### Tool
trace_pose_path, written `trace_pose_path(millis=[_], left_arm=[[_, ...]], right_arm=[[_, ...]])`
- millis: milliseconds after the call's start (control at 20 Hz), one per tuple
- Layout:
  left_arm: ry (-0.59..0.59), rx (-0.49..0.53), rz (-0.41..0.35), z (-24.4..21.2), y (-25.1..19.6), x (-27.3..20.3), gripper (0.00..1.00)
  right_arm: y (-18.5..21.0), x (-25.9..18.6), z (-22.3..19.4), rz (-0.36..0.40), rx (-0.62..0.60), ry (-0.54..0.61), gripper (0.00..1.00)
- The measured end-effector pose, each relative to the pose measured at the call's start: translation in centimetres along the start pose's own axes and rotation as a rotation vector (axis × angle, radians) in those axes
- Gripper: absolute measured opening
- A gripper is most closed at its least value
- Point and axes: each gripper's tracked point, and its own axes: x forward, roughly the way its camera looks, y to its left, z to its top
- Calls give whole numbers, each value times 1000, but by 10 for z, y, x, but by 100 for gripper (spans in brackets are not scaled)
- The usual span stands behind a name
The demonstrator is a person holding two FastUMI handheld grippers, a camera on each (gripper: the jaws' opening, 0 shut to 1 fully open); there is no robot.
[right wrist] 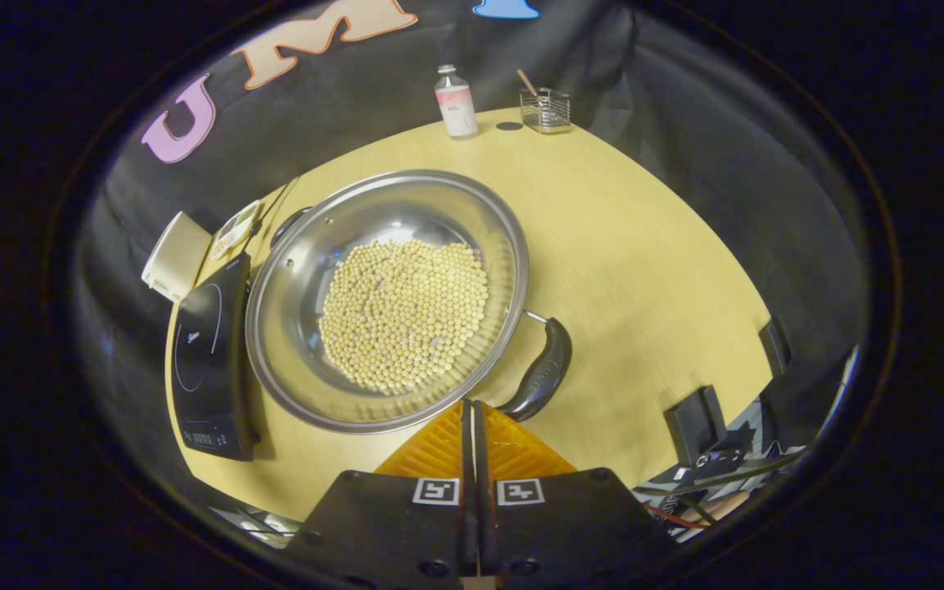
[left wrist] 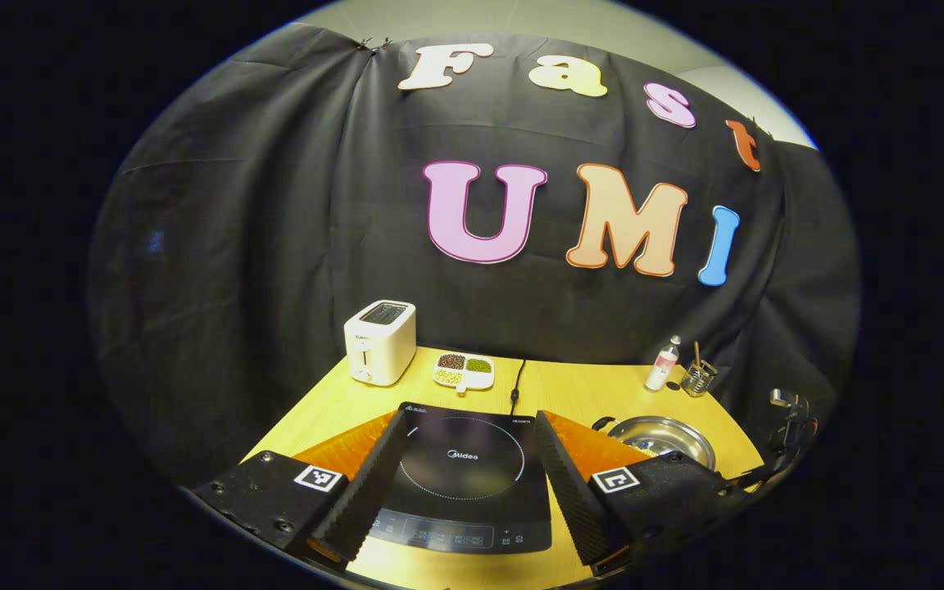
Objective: First push the handle of the pot to place it horizontally, then grasp the pot with both hands and set it on the induction cooktop.
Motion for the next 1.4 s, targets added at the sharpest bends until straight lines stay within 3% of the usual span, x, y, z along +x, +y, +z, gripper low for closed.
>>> trace_pose_path(millis=[150,200,550,800,1400], left_arm=[[0,-21,9,4,-18,4,91],[2,-27,10,4,-23,5,95],[13,-70,28,0,-54,18,95],[50,-108,29,-11,-75,28,95],[88,-124,95,-32,-104,38,95]], right_arm=[[-11,4,11,19,-13,17,0],[-14,5,16,24,-18,20,3],[-34,16,46,66,-28,33,0],[-39,23,65,86,-50,38,3],[-44,40,100,166,-40,48,0]])
